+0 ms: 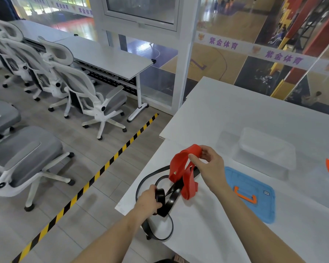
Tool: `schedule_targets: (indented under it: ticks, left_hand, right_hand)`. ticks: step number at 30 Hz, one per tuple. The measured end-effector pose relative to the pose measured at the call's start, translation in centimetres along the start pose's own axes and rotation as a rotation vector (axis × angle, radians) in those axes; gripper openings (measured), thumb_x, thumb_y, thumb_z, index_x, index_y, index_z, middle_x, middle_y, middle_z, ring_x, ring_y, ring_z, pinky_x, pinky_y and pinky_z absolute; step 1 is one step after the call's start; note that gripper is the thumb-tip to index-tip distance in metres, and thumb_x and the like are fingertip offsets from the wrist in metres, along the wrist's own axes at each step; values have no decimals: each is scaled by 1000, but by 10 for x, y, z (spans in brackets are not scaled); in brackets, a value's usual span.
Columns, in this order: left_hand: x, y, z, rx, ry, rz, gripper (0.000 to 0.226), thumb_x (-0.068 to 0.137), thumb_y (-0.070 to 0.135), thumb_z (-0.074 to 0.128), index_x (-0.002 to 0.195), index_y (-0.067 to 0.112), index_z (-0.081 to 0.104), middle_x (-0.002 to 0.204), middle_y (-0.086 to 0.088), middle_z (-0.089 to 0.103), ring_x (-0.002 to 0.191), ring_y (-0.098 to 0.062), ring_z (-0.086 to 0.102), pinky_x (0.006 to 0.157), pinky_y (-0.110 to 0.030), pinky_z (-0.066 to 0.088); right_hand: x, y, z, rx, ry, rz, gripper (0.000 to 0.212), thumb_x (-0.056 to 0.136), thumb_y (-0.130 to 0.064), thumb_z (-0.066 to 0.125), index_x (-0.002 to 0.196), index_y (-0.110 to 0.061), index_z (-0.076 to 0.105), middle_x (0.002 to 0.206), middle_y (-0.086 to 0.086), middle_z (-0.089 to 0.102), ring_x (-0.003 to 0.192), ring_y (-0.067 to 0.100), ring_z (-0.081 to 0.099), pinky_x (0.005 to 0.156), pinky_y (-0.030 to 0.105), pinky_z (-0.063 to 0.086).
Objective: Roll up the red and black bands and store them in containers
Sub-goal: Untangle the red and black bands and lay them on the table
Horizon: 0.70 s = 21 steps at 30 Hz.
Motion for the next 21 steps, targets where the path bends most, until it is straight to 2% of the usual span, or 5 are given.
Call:
schedule_targets:
  ticks: [5, 11, 17, 19, 21]
  left_hand:
    - [2, -3, -1, -23, 7, -24, 67, 87, 22, 72, 146, 20, 41, 119, -5, 65, 96, -23, 67, 80, -34, 56]
    - [4, 6, -10, -102, 47, 0, 64, 91, 35, 71, 147, 18, 44, 131, -5, 62, 117, -24, 63, 101, -37, 52]
    - [-2, 68, -40, -267, 229, 318, 77, 94, 42, 70, 158, 30, 30, 163, 9, 34, 150, -12, 32, 119, -33, 32]
    - [-3, 94, -54, -278, 203, 446, 77, 95, 41, 69, 158, 40, 25, 166, 16, 26, 152, -6, 25, 122, -36, 30]
    - [-4, 118, -64, -326, 118, 524, 67, 100, 35, 63, 155, 50, 28, 164, 18, 33, 150, -5, 31, 122, -36, 33]
  right_hand:
    - [-1, 4, -2, -55, -30, 47, 28, 86, -34, 83, 111, -32, 71, 109, -13, 75, 107, 5, 69, 88, 19, 51]
    - [-11, 10, 0, -119, -66, 94, 30, 84, -35, 83, 112, -31, 70, 109, -14, 73, 106, 4, 67, 77, 12, 46]
    - [-9, -8, -4, -134, -58, 9, 30, 86, -27, 82, 112, -34, 68, 109, -18, 71, 105, -5, 65, 77, 6, 46]
    - [-6, -15, -8, -115, -73, -43, 29, 87, -24, 81, 113, -31, 69, 111, -16, 71, 107, -2, 65, 80, 10, 51]
    - [-3, -22, -13, -87, -94, -75, 30, 88, -22, 80, 116, -28, 70, 114, -13, 71, 110, 2, 65, 78, 16, 59]
Point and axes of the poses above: each hand's wrist, its own x-axis towards the middle knuckle, its own z-axis out of the palm, y = z × x, the point moved 2 cm from there along x, towards the middle knuckle
